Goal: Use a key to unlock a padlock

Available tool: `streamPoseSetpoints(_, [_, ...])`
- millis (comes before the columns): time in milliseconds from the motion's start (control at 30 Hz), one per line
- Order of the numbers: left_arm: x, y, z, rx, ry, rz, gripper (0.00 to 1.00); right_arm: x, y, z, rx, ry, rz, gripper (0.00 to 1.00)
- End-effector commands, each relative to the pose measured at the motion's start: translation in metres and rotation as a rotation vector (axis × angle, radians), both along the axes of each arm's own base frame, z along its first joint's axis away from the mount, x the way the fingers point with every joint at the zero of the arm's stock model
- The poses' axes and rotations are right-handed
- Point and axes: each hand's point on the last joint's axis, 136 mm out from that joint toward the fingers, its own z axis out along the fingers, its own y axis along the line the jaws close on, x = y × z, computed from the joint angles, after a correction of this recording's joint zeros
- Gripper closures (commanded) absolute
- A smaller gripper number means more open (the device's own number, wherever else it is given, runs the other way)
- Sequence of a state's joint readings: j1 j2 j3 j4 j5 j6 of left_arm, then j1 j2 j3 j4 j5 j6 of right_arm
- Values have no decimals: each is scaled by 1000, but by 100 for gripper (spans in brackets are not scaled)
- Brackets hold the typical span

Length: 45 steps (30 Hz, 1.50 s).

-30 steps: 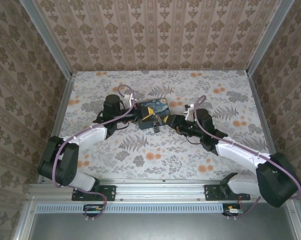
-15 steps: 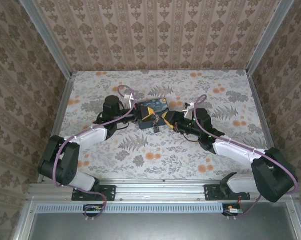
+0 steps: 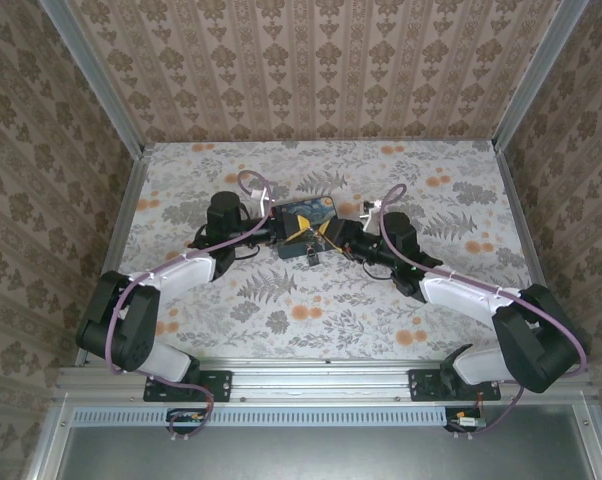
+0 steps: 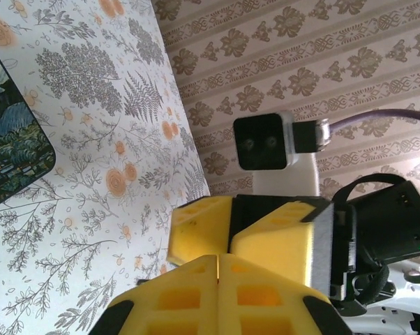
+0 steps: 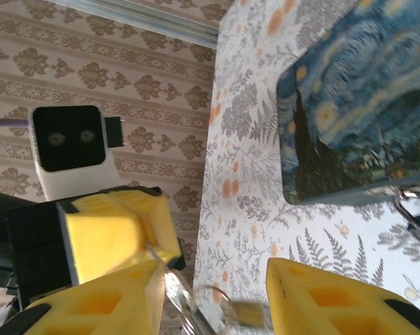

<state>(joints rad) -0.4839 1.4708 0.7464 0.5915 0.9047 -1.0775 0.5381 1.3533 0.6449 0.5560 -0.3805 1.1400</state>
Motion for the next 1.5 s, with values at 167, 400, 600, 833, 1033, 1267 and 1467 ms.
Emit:
streamPoseSetpoints(167, [-9,-2,14,-25,-29,-31,100,-6,18,38,-1,-148,123,55])
streamPoseSetpoints(400, [-7,-1,19,-33,-34,-27,100,-12,19,31,-2,-130,144,55])
streamPoseSetpoints(600, [-8,-1,23,-39,-42,-29,100,-11,15,21,-33,-124,130,54])
streamPoseSetpoints(833, [-10,0,26,-37,-46,-28,100,-9,15,10,-35,-102,121,54])
streamPoseSetpoints(1033, [-10,1,27,-31,-51,-20,100,-12,18,14,6,-107,139,59])
streamPoseSetpoints(1267, [-7,1,30,-36,-57,-12,100,-19,23,20,54,-104,163,65])
streamPoseSetpoints(1467, [-3,2,28,-36,-53,3,100,-21,24,19,66,-96,164,68])
